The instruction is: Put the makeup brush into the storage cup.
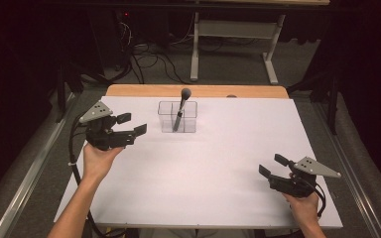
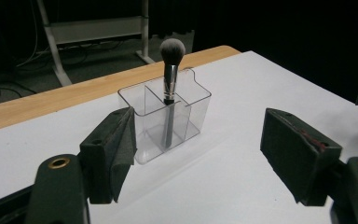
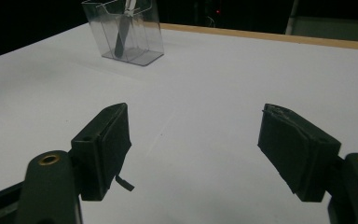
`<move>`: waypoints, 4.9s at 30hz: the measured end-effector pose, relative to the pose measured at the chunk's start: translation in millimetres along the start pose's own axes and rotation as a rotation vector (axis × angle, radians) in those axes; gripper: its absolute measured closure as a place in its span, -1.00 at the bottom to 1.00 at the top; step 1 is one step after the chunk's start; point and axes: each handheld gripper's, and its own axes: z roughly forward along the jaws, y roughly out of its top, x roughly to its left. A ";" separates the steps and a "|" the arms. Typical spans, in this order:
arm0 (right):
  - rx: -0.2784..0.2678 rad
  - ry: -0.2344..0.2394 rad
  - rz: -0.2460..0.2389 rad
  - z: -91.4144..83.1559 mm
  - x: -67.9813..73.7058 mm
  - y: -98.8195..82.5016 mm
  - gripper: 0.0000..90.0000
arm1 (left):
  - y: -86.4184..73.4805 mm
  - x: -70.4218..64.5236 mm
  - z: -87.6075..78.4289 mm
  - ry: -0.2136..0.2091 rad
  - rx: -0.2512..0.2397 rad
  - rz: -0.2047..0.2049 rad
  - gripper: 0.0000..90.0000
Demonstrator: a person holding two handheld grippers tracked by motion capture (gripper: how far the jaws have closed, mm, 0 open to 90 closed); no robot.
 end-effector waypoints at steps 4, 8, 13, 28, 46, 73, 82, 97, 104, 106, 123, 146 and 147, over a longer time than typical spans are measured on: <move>-0.002 -0.001 0.002 -0.4 0.2 0.1 -0.41 | -2.5 -2.0 -0.7 -0.001 0.003 0.004 -0.40; -0.003 0.000 -0.003 -0.5 0.3 0.2 -0.41 | -4.9 -3.8 -1.2 -0.004 -0.001 0.002 -0.40; -0.003 0.000 -0.003 -0.9 -0.1 0.1 -0.41 | -8.5 -4.7 -1.5 -0.005 -0.005 -0.004 -0.40; -0.006 0.003 -0.002 -0.7 0.9 0.4 -0.41 | -20.4 -6.6 -1.1 -0.007 0.003 -0.024 -0.40; -0.003 0.001 0.000 -0.9 0.6 0.0 -0.41 | -39.6 -6.2 0.0 -0.004 0.025 -0.048 -0.40; -0.003 0.006 -0.003 -1.2 1.2 0.3 -0.41 | -65.3 -4.5 9.7 0.038 0.062 -0.091 -0.40; -0.002 0.005 -0.004 -1.2 1.9 0.3 -0.41 | -73.1 -6.6 17.4 0.036 0.091 -0.090 -0.40; 0.002 0.004 -0.002 -0.9 1.7 0.2 -0.41 | -86.5 -5.6 25.4 0.039 0.104 -0.138 -0.40; 0.005 0.004 0.000 -0.2 1.6 0.1 -0.41 | -90.8 -8.1 24.7 0.051 0.077 -0.131 -0.40; 0.007 0.004 -0.001 0.0 1.5 0.1 -0.41 | -92.5 -8.5 24.7 0.055 0.074 -0.128 -0.39; 0.015 0.000 -0.005 1.5 0.8 0.1 -0.41 | -105.5 -3.1 23.3 0.111 0.058 -0.134 -0.39; 0.039 -0.007 0.013 4.8 -1.9 -0.7 -0.41 | -116.4 -1.1 34.2 0.120 0.121 -0.134 -0.38; 0.040 -0.009 0.014 4.9 -2.0 -0.7 -0.41 | -116.3 -1.3 33.9 0.123 0.115 -0.136 -0.38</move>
